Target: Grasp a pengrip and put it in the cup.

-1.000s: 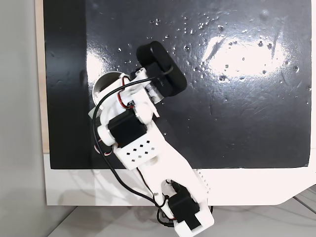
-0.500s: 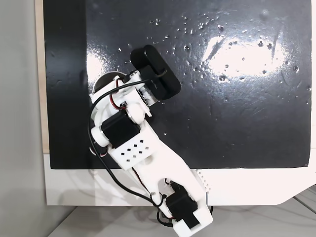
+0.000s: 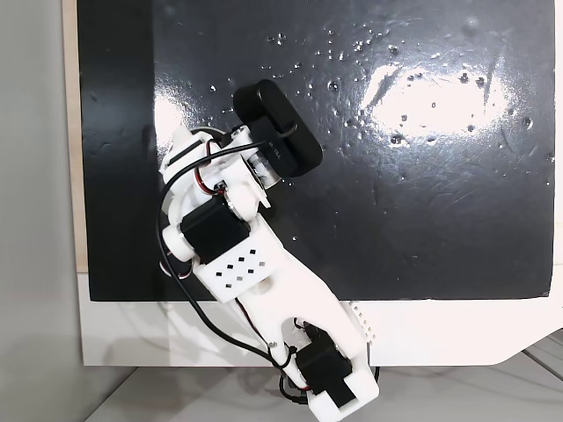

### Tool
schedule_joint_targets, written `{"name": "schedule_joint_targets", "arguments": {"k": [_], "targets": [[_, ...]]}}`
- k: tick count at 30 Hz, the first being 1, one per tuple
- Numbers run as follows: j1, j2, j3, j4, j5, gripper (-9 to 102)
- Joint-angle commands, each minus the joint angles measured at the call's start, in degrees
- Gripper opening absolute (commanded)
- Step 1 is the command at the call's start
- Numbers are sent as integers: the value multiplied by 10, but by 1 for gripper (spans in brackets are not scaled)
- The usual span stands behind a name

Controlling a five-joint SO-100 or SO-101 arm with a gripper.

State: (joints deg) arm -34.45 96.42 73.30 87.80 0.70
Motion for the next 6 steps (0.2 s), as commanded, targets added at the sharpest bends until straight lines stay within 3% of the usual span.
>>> {"name": "schedule_joint_targets", "arguments": {"k": [1, 6], "targets": [[5, 7, -28, -11, -2, 28], [5, 8, -29, -11, -3, 28]]}}
